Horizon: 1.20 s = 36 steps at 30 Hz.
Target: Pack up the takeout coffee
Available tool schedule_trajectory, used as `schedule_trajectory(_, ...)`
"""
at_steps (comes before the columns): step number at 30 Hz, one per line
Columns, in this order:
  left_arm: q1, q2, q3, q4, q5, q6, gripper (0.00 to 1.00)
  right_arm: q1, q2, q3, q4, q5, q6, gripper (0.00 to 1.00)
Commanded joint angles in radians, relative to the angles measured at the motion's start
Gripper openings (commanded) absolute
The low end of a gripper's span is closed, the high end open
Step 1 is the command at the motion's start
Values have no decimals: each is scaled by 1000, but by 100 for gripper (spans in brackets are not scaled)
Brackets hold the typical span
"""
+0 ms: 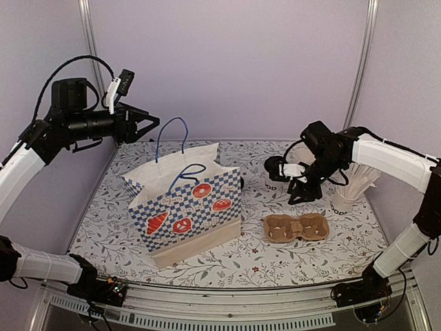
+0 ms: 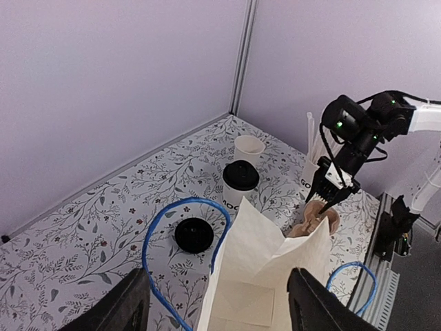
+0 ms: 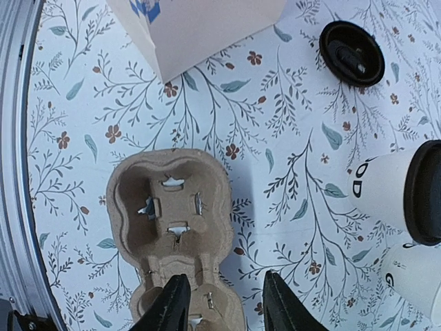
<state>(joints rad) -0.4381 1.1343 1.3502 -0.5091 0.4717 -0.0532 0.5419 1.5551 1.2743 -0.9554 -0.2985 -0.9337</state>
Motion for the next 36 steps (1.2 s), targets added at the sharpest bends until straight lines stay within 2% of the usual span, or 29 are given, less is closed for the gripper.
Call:
schedule_trajectory(1,4,-34,23,-35,-50,-11,71,-5,-32,-3,-70,-54,4,39)
schedule_trajectory(6,4,-57,10,-35,-61,-17,71,-5,-44,-126,-6,3,-7,38)
schedule_trajectory(12,3,-52,-6,-29,-55,-15,71,-5,-23,-188,58,42,-11,39)
schedule_trajectory(19,5,-47,-14,-30,-59,0,71,-5,27,-210,98,51,-24,43)
schedule_trajectory(36,15,-31,-32,-19,-47,9,71,21,56,-267,115,70,-68,45)
